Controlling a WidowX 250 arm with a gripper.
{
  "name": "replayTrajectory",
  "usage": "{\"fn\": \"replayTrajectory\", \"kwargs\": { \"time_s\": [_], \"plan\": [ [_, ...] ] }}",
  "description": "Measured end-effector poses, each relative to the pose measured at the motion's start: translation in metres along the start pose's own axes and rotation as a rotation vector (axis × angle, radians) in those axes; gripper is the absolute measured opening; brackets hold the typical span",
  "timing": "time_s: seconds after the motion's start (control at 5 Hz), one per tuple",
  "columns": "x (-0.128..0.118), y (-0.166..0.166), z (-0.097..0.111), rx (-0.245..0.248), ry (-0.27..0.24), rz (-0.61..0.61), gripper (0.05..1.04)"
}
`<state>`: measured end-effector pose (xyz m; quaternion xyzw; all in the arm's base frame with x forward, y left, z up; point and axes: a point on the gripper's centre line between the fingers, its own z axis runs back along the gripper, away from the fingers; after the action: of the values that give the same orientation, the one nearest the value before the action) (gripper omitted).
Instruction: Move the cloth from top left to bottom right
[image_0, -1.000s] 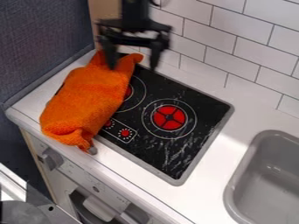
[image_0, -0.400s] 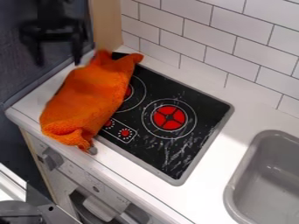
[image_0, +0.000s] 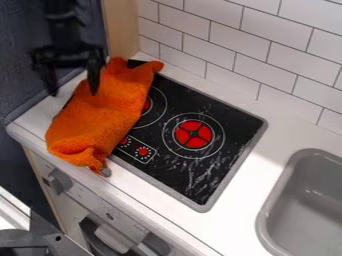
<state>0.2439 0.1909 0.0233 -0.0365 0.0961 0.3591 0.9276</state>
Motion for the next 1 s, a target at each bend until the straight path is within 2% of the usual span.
{"fn": "replayTrajectory", "kwargs": {
  "time_s": [0.4,0.6,1.0],
  "plan": [
    [0.001,0.008,-0.027,0.021,0.046,0.044,0.999],
    [0.002,0.008,-0.032,0.021,0.052,0.055,0.95],
    [-0.001,0.007,-0.036,0.017,0.052,0.059,0.356]
  ]
}}
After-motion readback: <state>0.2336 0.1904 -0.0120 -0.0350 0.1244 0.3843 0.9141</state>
